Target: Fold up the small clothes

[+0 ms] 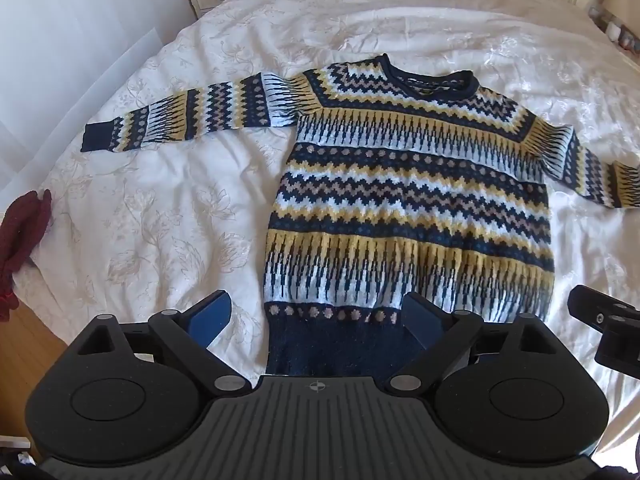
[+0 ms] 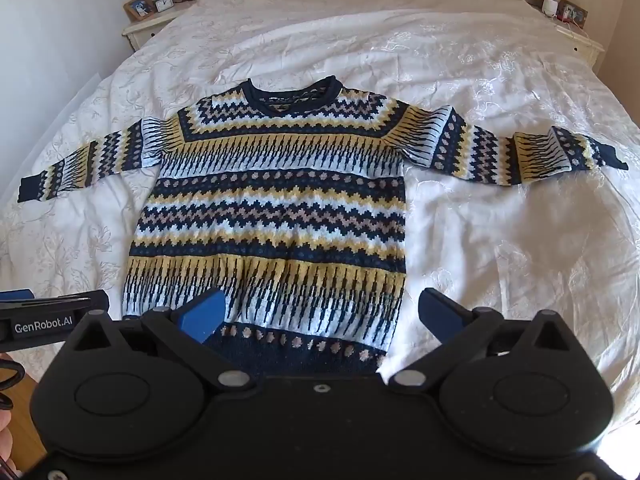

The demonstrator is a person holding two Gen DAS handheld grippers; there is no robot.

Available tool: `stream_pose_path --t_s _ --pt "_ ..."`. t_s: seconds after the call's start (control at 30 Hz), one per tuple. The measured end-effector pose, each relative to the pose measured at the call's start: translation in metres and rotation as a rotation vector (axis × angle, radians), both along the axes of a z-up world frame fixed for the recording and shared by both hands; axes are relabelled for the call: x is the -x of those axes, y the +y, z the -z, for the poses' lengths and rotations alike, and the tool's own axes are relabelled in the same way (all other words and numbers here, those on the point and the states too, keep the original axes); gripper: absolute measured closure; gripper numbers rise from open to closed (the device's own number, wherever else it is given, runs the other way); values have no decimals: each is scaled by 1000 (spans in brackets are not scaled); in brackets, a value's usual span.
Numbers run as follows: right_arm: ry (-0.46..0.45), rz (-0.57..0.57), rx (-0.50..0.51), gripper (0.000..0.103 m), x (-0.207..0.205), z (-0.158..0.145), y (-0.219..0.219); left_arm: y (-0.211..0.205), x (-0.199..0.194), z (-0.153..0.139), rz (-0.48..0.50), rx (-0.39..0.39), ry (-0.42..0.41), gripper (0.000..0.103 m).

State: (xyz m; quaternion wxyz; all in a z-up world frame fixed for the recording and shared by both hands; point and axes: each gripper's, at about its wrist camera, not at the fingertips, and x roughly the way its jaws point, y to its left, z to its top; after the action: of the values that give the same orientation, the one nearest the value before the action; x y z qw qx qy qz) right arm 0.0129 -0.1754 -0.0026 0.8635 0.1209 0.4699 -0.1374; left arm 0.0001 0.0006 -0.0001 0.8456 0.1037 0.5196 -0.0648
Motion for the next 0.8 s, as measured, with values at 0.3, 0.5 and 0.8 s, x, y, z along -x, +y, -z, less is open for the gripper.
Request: stream_pose_path --t_s 0.3,0.5,0.8 --pt "18 14 2 1 2 4 5 12 -3 -7 -12 5 13 10" --pt "32 55 -24 1 2 5 6 6 2 -10 -9 -6 -2 10" --pt "51 47 -22 1 -1 7 12 5 3 -8 -2 -12 0 10"
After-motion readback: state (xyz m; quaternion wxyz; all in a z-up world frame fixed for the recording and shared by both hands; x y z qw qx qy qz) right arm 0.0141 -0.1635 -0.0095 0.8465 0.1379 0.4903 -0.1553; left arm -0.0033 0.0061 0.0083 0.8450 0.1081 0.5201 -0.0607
